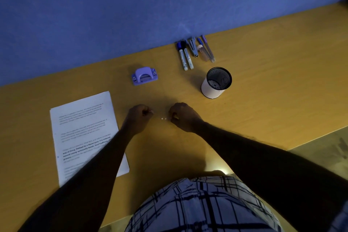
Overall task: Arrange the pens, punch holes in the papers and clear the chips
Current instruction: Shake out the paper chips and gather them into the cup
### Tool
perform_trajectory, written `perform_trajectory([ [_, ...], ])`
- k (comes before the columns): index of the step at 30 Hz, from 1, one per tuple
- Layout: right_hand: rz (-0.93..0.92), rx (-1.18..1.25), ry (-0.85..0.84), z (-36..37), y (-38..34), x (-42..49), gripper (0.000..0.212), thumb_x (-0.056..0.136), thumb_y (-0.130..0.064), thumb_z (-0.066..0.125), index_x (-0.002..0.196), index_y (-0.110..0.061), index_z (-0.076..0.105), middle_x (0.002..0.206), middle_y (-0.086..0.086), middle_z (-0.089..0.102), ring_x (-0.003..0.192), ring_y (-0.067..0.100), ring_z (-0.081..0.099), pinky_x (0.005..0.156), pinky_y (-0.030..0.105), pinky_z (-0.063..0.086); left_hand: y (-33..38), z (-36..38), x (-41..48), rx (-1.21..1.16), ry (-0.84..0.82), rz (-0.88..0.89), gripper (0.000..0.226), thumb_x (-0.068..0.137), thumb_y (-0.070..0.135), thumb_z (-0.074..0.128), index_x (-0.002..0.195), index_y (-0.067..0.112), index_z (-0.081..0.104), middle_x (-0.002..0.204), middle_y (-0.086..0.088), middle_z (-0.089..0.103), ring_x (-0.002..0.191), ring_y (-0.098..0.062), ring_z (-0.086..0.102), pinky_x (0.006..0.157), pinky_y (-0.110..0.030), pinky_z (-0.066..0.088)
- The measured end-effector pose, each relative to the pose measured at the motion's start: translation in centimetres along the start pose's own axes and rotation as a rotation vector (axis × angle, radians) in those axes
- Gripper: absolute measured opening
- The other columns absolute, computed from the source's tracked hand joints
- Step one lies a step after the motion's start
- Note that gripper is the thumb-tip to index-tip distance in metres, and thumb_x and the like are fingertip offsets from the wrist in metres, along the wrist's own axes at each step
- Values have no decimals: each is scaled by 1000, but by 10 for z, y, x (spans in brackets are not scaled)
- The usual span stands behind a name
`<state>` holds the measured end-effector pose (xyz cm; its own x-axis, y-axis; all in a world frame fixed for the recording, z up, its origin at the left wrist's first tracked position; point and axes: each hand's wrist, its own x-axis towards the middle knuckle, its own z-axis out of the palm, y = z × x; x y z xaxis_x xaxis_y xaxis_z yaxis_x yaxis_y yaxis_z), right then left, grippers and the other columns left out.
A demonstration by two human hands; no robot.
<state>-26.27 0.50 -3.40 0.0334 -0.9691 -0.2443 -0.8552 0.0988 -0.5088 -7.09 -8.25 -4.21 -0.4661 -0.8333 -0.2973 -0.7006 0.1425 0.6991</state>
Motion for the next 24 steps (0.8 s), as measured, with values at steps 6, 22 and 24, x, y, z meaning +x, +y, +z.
perform_trajectory([
  [6, 3, -35, 27, 10, -7, 7, 20, 88, -32, 68, 100, -16, 69, 105, 2, 64, 98, 18, 57, 78, 32, 50, -9, -6, -3, -51, 0, -45, 18, 92, 18, 63, 100, 3, 68, 88, -4, 65, 85, -17, 61, 75, -27, 45],
  [22, -16, -41, -34, 10, -6, 15, 26, 88, -27, 66, 113, -24, 59, 111, -3, 61, 108, 17, 55, 99, 45, 43, -14, -3, -13, -31, -7, -41, 21, 92, 19, 62, 103, 2, 68, 89, -2, 63, 85, -13, 59, 71, -19, 42],
  [24, -40, -51, -58, 9, -3, 17, 29, 89, -28, 66, 117, -27, 58, 114, -4, 61, 111, 16, 54, 101, 44, 40, -13, -4, -14, -31, -12, -40, 20, 92, 20, 62, 102, 3, 68, 88, -1, 63, 84, -13, 59, 72, -20, 42],
])
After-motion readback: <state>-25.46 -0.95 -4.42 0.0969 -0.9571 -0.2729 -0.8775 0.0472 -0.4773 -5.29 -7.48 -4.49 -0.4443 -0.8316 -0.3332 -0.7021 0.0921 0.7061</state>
